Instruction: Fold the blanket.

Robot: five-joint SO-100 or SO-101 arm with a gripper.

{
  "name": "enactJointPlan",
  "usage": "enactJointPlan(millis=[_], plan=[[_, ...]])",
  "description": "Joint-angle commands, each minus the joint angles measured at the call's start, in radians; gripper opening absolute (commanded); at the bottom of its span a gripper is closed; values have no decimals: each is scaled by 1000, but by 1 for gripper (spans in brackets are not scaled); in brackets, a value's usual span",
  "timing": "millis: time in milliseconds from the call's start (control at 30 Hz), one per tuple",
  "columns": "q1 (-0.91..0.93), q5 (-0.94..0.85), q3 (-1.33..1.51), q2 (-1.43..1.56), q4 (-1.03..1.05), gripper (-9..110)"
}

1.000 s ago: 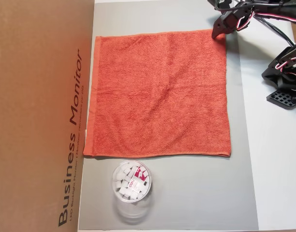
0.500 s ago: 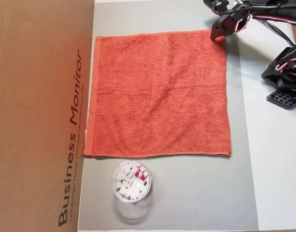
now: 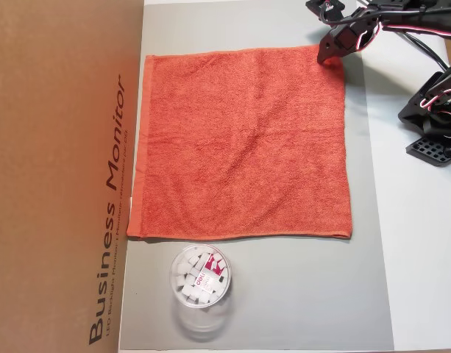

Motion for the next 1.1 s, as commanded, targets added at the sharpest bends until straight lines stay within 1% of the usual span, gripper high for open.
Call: enactJointPlan(millis=[0, 300, 367, 500, 600, 1067], plan=[[-11, 3, 5, 14, 14, 0], [-2, 2, 5, 43, 15, 0], [6, -37, 23, 86, 25, 0], [29, -170, 91, 189, 43, 0], [51, -209, 143, 267, 43, 0], [124, -209, 183, 489, 44, 0]])
